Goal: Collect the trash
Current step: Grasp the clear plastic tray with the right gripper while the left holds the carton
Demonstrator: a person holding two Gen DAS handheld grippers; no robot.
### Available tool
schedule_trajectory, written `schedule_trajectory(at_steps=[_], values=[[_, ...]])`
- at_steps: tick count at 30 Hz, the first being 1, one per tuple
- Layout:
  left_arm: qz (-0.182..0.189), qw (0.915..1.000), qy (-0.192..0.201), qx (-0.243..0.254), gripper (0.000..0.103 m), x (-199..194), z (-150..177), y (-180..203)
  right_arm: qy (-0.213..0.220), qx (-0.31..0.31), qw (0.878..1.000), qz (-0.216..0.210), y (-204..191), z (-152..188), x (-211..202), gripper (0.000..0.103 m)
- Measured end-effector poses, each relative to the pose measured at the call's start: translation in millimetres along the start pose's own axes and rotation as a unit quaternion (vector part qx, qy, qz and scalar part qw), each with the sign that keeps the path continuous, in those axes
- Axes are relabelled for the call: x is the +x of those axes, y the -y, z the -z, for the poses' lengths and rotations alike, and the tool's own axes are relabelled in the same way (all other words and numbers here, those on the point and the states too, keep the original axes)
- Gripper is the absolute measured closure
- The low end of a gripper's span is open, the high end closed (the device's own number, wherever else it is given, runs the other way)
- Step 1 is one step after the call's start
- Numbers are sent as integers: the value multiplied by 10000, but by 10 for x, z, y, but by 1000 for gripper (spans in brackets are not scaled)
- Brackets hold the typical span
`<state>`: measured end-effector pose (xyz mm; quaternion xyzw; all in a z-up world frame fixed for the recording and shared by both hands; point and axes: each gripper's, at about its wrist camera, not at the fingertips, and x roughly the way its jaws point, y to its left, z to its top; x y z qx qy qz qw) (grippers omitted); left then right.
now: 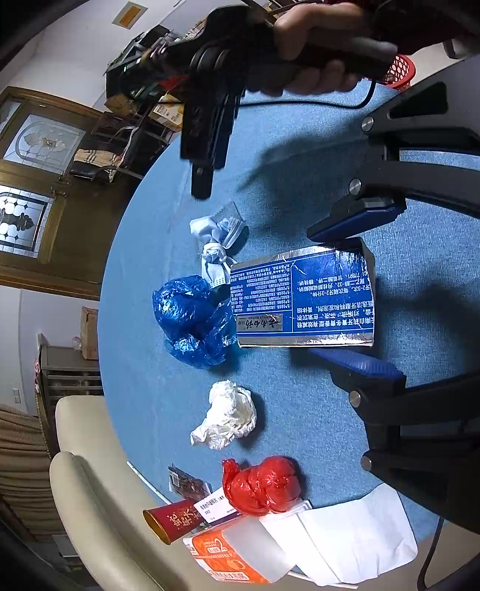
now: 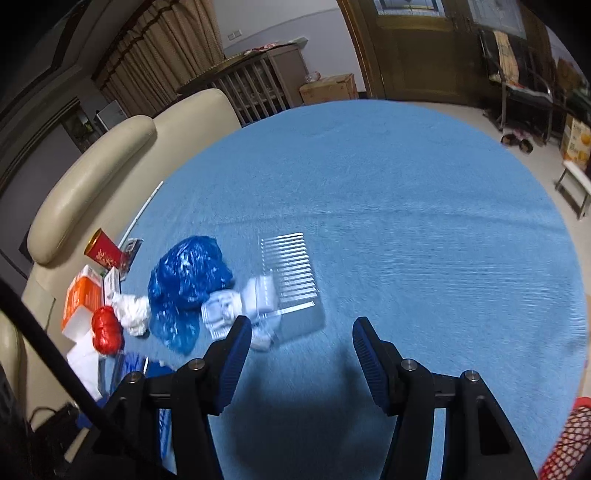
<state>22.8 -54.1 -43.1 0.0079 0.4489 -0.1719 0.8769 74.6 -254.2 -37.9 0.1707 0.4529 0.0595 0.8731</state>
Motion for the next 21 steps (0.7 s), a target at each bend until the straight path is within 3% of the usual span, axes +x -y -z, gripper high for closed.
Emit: schedule_trajectory(at_steps=[10, 13, 21], values=[[11, 10000, -87, 1, 44, 56, -33, -18, -37, 274, 9993, -266, 50, -112, 293, 42], [3, 9999, -117, -1, 44, 73, -39, -22, -83, 327, 9987, -391, 85, -117, 360, 51], [0, 9999, -119, -4, 44, 69, -45, -22, 192, 344, 9982, -447, 136, -49, 219, 52]])
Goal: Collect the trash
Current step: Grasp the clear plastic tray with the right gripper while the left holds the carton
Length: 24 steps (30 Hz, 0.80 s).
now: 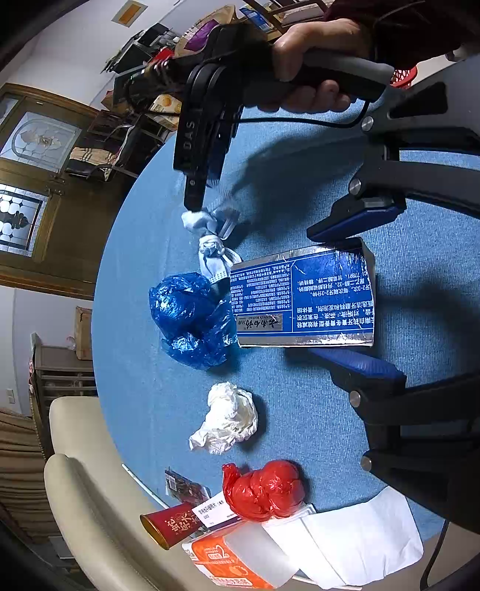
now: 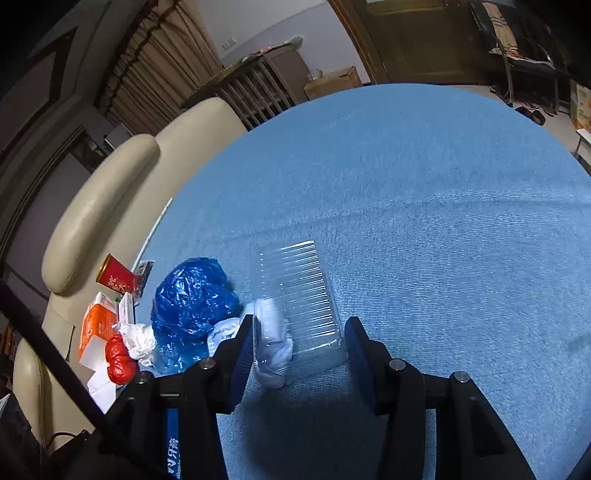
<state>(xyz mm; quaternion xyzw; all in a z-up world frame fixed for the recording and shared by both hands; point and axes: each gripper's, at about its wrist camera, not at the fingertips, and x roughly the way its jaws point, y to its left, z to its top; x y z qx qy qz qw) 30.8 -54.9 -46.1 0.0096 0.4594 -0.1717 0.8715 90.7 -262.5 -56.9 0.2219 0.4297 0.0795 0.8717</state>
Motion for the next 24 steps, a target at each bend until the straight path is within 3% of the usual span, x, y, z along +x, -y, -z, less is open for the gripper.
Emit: schedule_trajectory(at_steps=[9, 24], values=[[92, 9999, 92, -12, 44, -100, 7, 18, 514, -478, 9971, 306, -116, 122, -445, 52], [-22, 9988, 422, 258, 44, -457, 127, 220, 523, -491, 9973, 128, -127, 674, -1076, 52]])
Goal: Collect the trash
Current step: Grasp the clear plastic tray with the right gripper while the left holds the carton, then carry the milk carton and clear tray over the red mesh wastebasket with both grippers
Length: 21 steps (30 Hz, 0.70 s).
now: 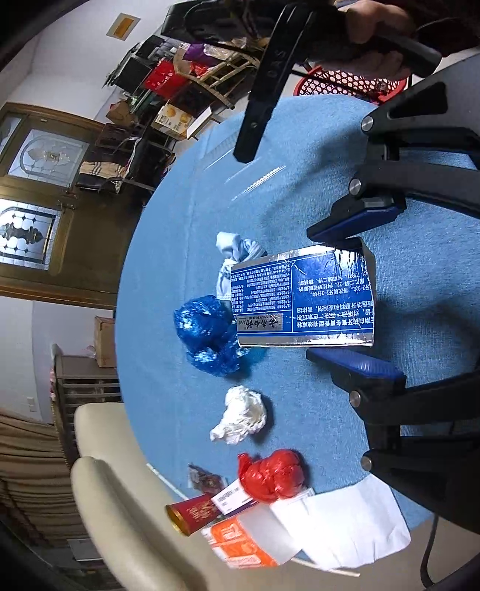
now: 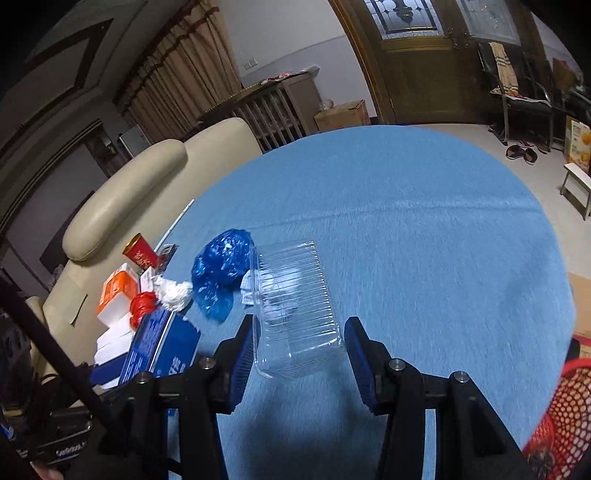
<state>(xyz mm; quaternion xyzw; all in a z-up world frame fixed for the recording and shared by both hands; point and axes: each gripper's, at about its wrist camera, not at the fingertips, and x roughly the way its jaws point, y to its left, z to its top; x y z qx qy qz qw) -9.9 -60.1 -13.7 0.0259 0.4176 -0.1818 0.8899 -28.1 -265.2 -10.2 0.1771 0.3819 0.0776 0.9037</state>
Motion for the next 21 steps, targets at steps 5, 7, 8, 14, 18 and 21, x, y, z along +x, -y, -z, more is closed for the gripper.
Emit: schedule_trajectory(at_steps=[5, 7, 8, 14, 18, 21], values=[[-142, 9996, 147, 183, 44, -132, -1, 110, 89, -38, 10000, 2, -31, 111, -205, 52], [-183, 9993, 190, 258, 44, -167, 0, 155, 124, -49, 9999, -13, -40, 152, -286, 52], [-214, 9991, 206, 304, 44, -188, 6, 184, 148, -60, 9999, -20, -44, 172, -332, 52], [-353, 9979, 272, 477, 44, -278, 30, 303, 290, -138, 9995, -46, -72, 272, -552, 52], [-399, 9971, 316, 564, 44, -324, 29, 377, 362, -199, 9991, -8, -66, 331, -669, 52], [-438, 9963, 350, 659, 44, -357, 34, 442, 408, -188, 9990, -11, -39, 370, -745, 52]])
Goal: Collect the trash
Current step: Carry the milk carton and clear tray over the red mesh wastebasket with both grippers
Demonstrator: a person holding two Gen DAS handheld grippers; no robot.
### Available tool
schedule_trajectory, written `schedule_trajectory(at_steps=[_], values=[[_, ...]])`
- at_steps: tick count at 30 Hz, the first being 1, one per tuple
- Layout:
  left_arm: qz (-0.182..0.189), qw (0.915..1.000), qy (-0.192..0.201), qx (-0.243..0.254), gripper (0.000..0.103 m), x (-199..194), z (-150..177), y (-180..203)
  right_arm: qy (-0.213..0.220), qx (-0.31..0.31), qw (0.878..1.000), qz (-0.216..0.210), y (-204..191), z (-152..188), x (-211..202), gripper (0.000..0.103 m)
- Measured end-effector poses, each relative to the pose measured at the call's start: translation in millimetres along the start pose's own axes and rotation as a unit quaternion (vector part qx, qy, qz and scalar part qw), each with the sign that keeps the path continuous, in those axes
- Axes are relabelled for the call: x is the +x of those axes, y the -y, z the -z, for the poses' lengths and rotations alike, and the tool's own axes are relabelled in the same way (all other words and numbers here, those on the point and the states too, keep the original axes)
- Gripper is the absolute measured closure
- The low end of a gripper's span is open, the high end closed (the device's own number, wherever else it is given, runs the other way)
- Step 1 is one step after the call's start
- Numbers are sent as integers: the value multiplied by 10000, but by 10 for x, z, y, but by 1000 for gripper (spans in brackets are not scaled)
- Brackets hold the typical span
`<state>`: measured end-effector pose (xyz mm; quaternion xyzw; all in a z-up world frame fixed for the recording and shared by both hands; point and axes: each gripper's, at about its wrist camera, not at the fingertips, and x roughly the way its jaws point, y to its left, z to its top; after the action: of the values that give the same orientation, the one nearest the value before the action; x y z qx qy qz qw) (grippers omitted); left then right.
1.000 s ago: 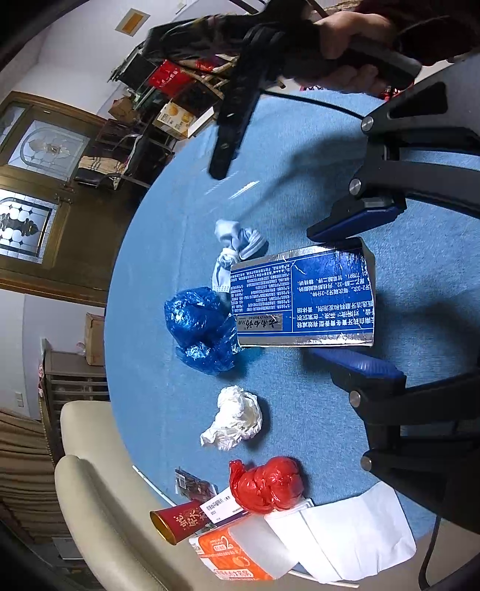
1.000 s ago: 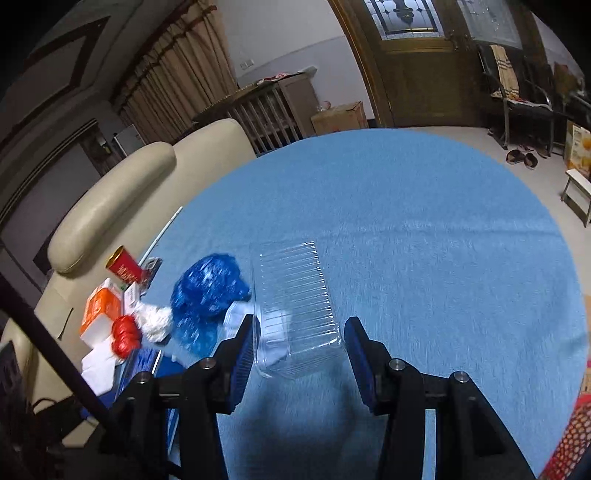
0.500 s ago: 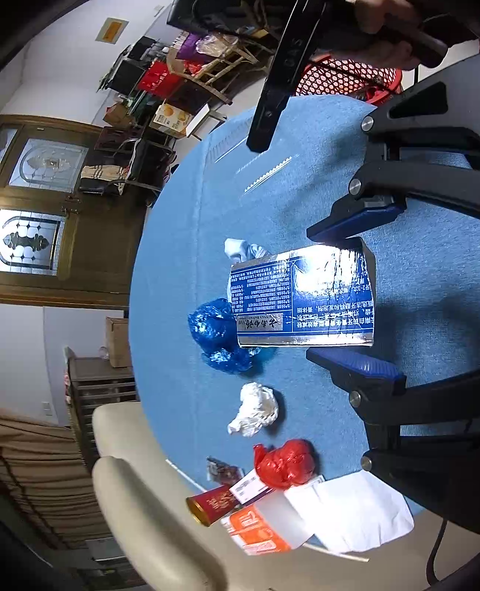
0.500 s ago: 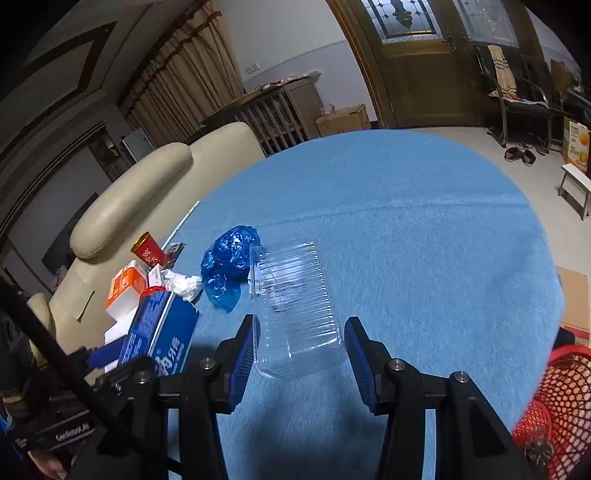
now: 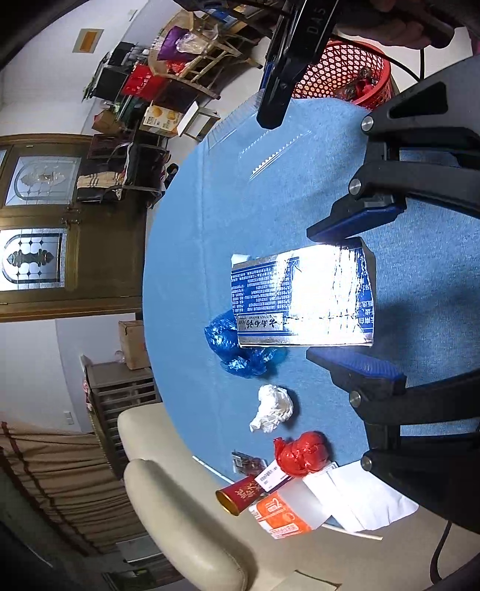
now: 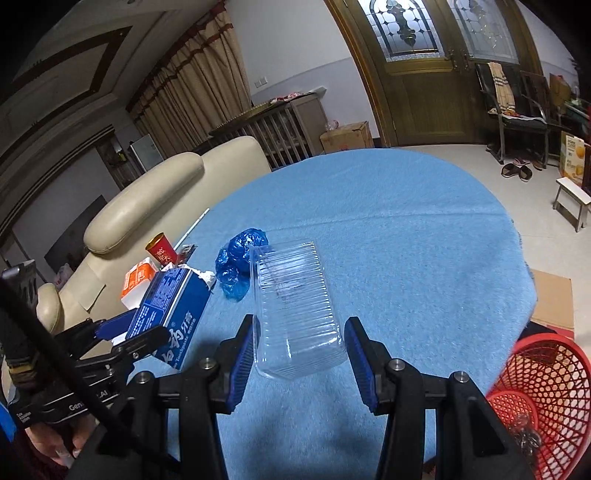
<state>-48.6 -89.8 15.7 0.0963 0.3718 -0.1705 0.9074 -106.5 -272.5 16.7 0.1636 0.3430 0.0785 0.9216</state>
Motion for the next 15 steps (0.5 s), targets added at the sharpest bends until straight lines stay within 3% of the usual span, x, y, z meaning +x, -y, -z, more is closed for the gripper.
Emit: schedule_trajectory(at_steps=[15], values=[[-48, 9991, 96, 410, 44, -106, -51, 301, 180, 136, 9997, 41, 161, 119, -302, 52]])
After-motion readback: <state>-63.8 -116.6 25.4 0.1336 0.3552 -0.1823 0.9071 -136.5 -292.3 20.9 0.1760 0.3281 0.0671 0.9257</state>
